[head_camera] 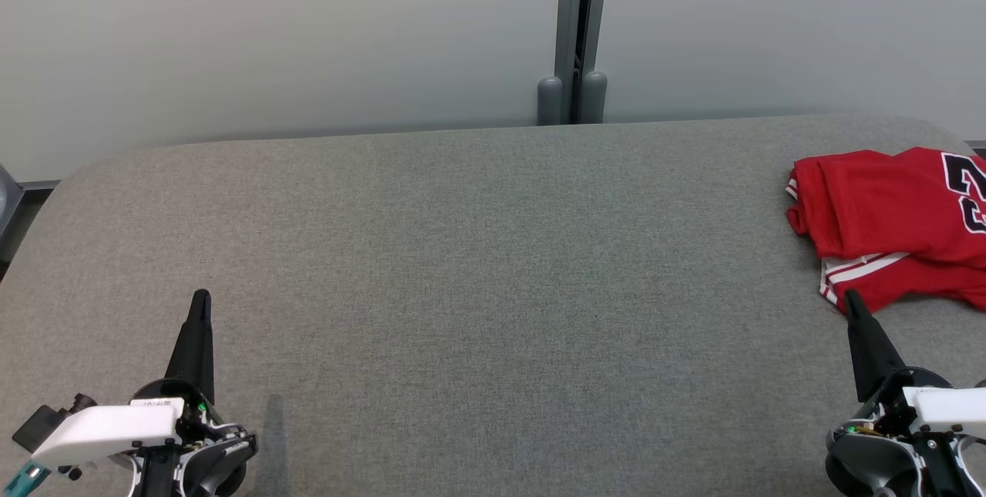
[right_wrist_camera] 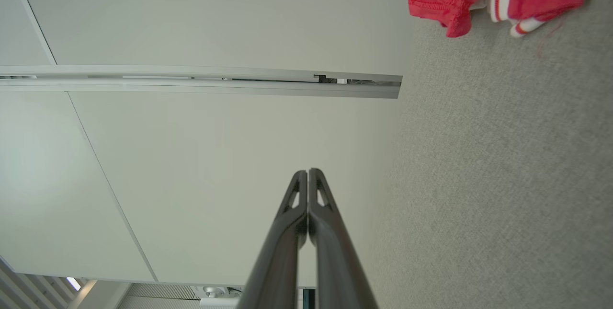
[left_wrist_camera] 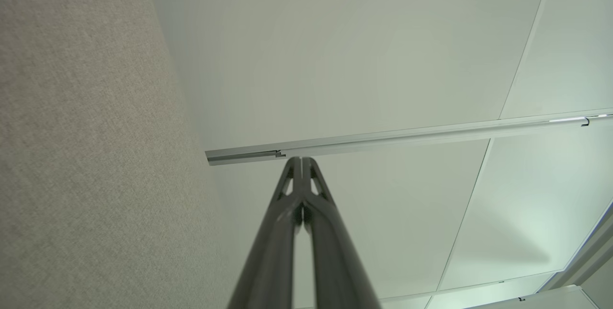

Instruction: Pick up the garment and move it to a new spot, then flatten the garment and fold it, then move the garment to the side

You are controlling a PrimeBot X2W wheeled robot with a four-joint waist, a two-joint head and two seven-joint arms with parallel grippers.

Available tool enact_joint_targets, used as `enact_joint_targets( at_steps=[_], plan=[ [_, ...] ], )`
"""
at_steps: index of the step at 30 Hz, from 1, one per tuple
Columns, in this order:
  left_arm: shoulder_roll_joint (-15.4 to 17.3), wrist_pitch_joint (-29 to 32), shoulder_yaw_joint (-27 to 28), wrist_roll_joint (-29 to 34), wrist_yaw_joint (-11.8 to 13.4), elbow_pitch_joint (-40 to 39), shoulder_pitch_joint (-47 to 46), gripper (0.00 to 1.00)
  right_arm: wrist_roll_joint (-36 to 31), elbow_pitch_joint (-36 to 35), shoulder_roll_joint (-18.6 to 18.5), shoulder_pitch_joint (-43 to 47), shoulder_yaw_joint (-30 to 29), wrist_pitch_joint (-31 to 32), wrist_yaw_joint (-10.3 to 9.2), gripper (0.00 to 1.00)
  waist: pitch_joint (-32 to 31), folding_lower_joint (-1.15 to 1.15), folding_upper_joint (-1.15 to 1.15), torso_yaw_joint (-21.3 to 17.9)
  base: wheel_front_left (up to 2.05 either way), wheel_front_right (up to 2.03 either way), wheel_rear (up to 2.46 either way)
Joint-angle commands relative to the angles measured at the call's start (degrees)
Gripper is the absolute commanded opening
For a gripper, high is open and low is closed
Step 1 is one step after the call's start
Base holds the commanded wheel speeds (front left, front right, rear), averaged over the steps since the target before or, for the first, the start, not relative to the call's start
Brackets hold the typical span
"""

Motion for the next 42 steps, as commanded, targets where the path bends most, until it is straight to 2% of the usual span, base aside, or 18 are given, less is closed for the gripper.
enact_joint_targets(
  at_steps=[1, 42],
  plan=[
    [0.3, 0.2, 0.2, -0.1, -0.2, 0.0, -0.7, 0.0, 0.1, -0.1, -0.2, -0.2, -0.1, 0.2, 0.01, 0.0, 0.0, 0.0, 0.0, 0.0, 0.0, 0.0, 0.0],
    [0.3, 0.2, 0.2, -0.1, -0.2, 0.0, -0.6, 0.0, 0.1, -0.1, -0.2, -0.2, -0.1, 0.2, 0.01, 0.0, 0.0, 0.0, 0.0, 0.0, 0.0, 0.0, 0.0]
  ],
)
